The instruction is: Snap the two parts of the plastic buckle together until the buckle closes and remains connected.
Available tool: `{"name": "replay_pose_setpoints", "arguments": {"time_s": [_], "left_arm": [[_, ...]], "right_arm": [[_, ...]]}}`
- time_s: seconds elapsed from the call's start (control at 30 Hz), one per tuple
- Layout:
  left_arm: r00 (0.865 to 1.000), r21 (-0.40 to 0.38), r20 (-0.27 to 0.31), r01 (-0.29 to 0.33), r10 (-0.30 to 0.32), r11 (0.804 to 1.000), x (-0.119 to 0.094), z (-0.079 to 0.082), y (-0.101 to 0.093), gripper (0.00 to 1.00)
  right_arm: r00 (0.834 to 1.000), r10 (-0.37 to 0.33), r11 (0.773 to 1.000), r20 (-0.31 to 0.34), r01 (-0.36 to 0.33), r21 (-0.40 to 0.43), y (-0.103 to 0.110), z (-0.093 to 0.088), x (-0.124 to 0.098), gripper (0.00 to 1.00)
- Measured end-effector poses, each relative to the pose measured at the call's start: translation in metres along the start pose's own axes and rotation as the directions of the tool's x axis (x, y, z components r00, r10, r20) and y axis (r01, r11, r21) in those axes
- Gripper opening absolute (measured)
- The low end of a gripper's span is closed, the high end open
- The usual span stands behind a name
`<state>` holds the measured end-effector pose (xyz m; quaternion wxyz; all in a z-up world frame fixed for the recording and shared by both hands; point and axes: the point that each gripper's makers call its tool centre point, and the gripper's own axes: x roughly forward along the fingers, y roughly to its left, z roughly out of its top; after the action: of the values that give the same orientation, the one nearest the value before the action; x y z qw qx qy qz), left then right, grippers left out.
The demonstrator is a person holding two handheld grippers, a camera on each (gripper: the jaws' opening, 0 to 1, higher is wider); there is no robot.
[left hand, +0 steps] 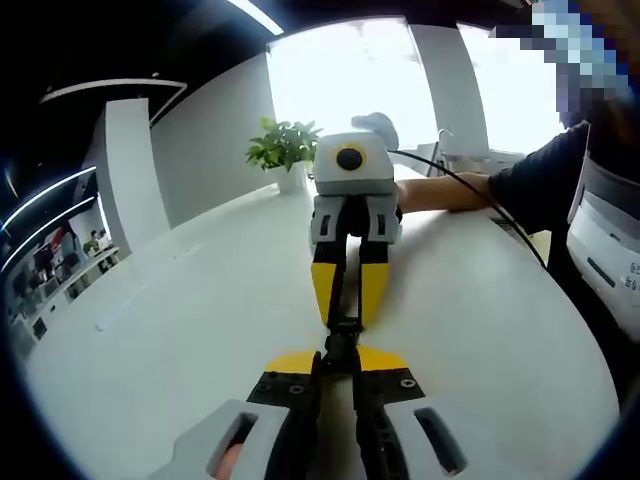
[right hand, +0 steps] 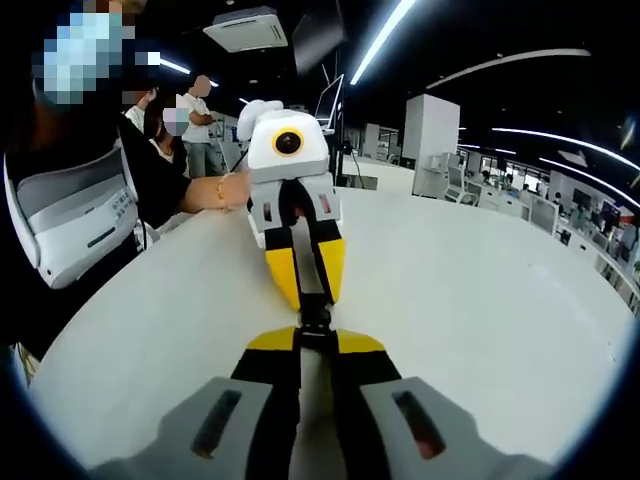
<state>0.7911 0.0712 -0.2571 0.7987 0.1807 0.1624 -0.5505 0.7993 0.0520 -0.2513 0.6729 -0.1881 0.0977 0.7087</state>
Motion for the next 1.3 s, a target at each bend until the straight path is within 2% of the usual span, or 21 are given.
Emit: {"name": "replay_pose_setpoints", "arguments": {"time_s": [0.87,1.3], "left_arm": [[1.0,-0.011,0.002,0.011,-0.011,1.0,-0.0012,-0.0004,-0.0009,0.1],[0.999,0.004,0.001,0.043,-0.043,0.999,-0.002,-0.0002,-0.003,0.1]], "right_arm": [[1.0,0.011,1.0,0.008,-0.011,0.002,-0.0018,0.0017,0.0014,0.1],[0.998,0.061,0.998,0.011,-0.06,-0.021,0.0004,0.0029,0.0035,0.1]]}}
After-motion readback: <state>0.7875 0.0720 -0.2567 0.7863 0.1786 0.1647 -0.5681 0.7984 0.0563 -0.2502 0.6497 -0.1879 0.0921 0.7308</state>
